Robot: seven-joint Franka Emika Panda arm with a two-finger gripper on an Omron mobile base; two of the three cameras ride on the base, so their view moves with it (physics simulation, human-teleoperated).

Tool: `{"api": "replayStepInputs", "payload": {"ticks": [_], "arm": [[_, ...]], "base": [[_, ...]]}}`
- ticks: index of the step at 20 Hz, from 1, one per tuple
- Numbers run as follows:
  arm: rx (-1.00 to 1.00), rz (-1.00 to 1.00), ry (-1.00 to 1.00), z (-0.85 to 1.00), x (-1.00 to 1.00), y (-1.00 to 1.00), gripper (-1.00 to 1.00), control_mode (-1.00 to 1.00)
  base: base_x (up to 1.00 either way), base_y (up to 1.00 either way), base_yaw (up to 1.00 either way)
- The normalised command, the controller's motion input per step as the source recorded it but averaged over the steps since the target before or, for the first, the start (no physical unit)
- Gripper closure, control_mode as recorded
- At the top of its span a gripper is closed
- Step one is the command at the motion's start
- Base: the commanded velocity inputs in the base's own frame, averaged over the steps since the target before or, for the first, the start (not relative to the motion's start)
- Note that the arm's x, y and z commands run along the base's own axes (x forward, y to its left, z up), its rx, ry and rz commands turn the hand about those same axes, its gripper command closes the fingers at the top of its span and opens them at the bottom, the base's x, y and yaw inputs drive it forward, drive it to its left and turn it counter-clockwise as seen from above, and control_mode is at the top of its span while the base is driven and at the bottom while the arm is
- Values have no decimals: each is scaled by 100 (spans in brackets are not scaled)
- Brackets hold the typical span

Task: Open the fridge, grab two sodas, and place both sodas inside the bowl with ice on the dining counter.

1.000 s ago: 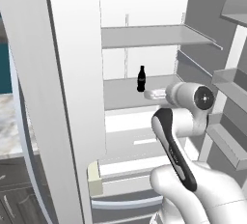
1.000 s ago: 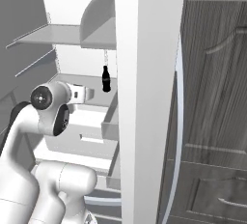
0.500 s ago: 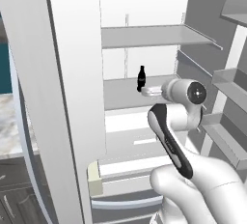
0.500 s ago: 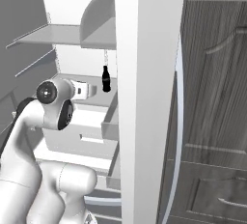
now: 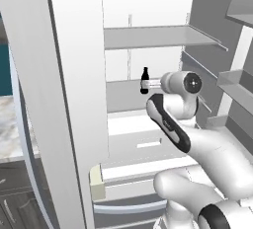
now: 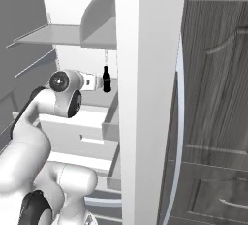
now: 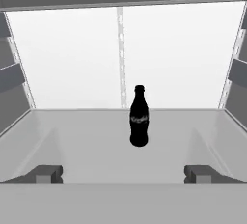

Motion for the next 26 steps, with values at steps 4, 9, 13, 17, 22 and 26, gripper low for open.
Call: {"api": "replayStepInputs", "payload": {"ticks": [4, 9, 13, 17, 22, 26], "arm": [[8, 1, -4, 0, 51, -38, -100, -100], [9, 3, -10, 0, 42, -45, -100, -100], [4, 3, -12, 0, 29, -33, -100, -100], [-5, 0, -1, -3, 22, 0, -100, -100], [-15, 1, 2, -21, 20, 1, -100, -100], [-9, 0, 0, -10, 12, 7, -100, -100]], "base": [[0, 0, 0], [0, 0, 0], [0, 0, 0], [0, 0, 0], [0, 0, 0], [0, 0, 0]]}}
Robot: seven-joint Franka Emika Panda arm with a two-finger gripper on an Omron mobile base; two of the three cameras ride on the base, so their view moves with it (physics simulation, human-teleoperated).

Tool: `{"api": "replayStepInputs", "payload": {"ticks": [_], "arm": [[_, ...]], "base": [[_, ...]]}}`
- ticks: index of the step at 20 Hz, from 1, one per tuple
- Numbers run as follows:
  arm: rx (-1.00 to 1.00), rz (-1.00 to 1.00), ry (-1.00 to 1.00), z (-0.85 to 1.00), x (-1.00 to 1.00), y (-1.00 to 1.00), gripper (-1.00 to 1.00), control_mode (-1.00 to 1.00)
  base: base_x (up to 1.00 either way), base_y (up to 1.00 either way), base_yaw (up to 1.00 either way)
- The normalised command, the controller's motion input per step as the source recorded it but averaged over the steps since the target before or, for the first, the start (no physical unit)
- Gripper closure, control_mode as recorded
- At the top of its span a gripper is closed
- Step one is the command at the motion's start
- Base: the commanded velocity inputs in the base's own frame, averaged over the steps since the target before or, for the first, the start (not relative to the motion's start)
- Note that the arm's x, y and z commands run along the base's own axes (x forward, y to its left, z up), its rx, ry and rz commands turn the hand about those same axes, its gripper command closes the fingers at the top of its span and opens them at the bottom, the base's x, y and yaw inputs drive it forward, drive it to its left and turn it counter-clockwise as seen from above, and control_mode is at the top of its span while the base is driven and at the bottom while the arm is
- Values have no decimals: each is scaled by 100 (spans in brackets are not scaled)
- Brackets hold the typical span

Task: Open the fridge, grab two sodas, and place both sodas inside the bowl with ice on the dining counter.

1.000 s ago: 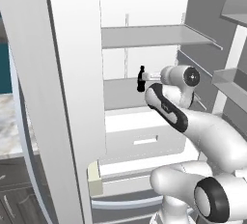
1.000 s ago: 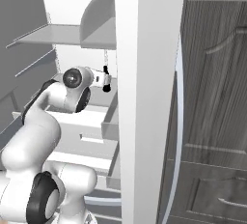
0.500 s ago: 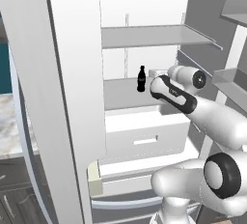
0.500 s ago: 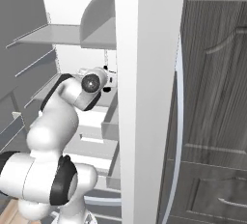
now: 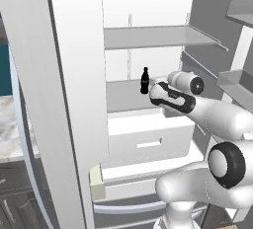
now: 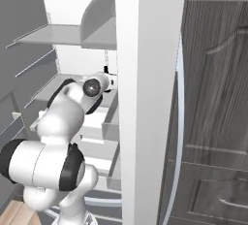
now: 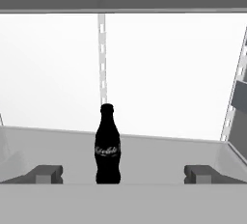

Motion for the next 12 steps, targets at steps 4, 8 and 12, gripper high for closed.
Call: {"api": "replayStepInputs", "payload": {"ticks": [4, 8, 12], "arm": [[-1, 0, 0, -5, 15, 20, -100, -100], [0, 0, 0, -6, 16, 23, -100, -100], [0, 0, 0, -5, 18, 10, -100, -100]], "base": [[0, 0, 0], [0, 0, 0], [0, 0, 0]]}}
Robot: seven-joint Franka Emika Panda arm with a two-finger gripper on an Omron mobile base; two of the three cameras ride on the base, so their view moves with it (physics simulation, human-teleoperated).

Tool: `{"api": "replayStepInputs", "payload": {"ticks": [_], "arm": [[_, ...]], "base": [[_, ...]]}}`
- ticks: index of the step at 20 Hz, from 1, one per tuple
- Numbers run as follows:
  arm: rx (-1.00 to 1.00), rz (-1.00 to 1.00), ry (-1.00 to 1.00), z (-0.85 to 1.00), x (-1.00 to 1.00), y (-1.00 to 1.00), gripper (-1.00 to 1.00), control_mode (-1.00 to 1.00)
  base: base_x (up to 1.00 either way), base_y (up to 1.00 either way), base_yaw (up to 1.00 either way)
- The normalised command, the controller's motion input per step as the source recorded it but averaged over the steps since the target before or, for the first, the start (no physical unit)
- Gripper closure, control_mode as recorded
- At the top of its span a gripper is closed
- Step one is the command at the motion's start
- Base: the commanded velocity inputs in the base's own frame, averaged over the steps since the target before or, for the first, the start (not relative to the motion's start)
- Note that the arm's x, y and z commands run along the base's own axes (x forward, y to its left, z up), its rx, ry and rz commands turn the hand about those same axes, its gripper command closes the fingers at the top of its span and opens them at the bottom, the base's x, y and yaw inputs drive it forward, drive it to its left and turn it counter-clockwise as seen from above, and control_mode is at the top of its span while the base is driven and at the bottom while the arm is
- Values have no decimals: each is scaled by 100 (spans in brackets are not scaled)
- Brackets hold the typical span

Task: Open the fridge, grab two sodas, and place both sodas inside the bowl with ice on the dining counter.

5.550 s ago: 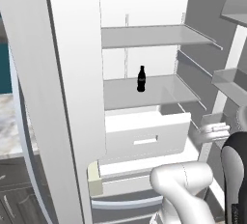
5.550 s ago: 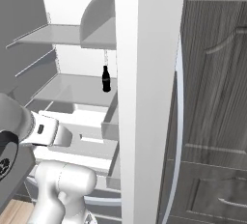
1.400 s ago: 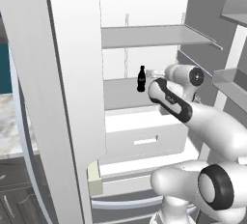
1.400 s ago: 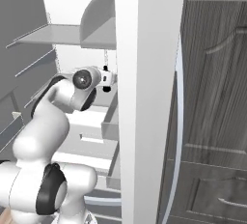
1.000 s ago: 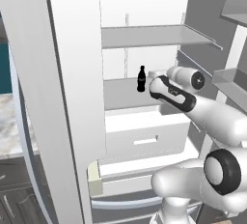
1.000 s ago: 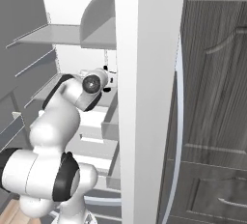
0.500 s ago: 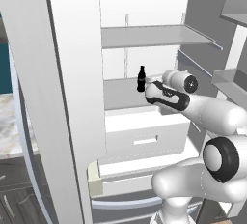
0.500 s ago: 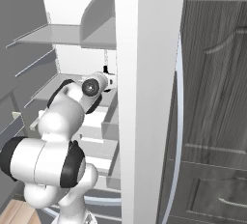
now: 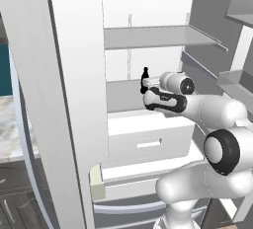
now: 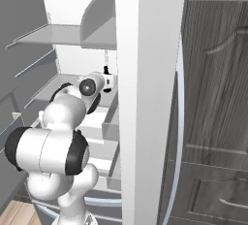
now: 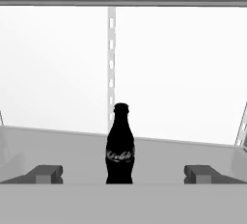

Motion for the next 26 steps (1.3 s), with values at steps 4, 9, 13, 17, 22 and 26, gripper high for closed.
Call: {"api": "replayStepInputs", "payload": {"ticks": [4, 9, 13, 17, 22, 26], "arm": [[0, 0, 0, -6, 25, 6, -100, -100], [0, 0, 0, -8, 27, 7, -100, -100], [0, 0, 0, -13, 25, 2, -100, -100], [0, 0, 0, -14, 22, 0, -100, -100], [0, 0, 0, -10, 19, 0, -100, -100], [0, 0, 1, -9, 17, 0, -100, -100]], "base": [[0, 0, 0], [0, 0, 0], [0, 0, 0], [0, 0, 0], [0, 0, 0], [0, 0, 0]]}}
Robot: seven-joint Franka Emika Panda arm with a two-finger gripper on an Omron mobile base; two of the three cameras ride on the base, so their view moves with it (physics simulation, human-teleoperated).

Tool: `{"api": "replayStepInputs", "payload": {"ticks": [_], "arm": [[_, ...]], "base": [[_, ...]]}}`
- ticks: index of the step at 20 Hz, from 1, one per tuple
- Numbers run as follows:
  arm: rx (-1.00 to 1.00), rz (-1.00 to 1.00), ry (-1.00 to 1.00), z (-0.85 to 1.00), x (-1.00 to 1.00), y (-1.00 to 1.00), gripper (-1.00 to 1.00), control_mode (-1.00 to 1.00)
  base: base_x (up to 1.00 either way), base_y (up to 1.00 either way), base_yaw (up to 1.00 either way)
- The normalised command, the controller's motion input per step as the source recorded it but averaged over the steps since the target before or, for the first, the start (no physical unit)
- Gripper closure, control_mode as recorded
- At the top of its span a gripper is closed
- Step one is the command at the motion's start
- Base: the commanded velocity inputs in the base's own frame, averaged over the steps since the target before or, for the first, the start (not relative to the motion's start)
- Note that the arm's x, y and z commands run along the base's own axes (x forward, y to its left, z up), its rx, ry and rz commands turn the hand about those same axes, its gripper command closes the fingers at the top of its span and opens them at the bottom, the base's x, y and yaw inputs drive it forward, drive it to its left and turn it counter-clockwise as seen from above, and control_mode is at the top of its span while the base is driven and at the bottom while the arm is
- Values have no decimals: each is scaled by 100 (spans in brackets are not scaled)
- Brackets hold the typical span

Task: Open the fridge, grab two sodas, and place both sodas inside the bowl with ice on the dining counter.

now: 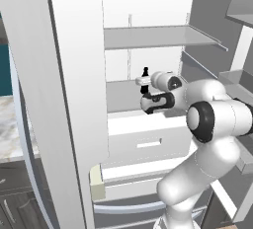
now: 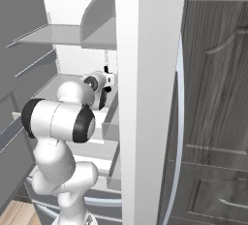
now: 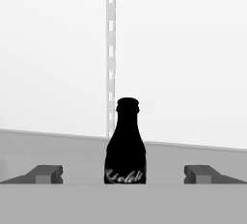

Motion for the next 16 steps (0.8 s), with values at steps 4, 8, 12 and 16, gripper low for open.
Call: {"api": "replayStepInputs", "payload": {"ticks": [4, 8, 12, 16], "arm": [[-2, 0, 2, -12, 18, 0, -100, -100], [-2, 0, 2, -12, 20, 0, -100, -100], [-1, 0, 1, -11, 20, 0, -100, -100], [-1, 0, 1, -10, 19, 0, -100, -100]], "base": [[0, 0, 0], [0, 0, 0], [0, 0, 0], [0, 0, 0]]}}
